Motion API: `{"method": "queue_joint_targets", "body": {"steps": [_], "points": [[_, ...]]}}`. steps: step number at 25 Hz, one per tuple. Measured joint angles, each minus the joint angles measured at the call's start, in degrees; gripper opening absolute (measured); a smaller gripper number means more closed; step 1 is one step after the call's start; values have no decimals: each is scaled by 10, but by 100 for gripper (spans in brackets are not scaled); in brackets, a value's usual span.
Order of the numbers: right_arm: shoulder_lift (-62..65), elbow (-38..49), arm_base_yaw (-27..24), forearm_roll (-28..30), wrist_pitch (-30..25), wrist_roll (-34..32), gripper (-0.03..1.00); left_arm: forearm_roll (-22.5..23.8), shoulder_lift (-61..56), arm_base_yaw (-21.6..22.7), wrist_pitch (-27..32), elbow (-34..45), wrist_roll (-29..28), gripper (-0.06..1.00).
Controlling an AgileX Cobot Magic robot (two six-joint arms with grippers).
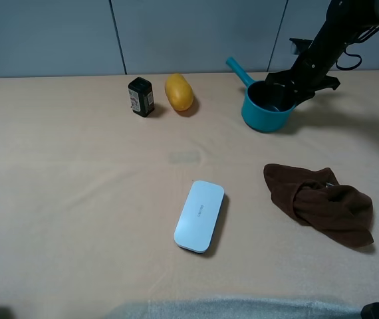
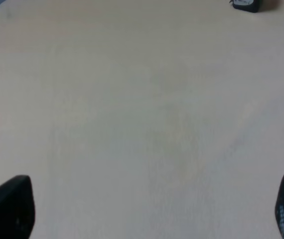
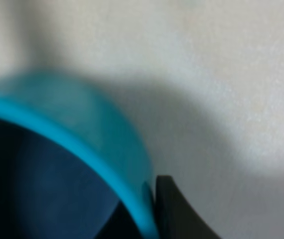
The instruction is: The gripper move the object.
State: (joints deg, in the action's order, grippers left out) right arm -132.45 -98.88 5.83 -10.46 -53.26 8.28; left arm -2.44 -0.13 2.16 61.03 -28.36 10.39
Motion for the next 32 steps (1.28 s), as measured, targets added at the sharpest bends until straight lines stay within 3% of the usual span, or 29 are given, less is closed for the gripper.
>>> {"method": "queue_joint_targets", "body": {"steps": [21,32], "points": [[14,0,0,5,-7,-3,-2,0,0,0,0,0,0,96],[46,-53,0,19,-76,-10,-2,0,0,0,0,0,0,96]]}}
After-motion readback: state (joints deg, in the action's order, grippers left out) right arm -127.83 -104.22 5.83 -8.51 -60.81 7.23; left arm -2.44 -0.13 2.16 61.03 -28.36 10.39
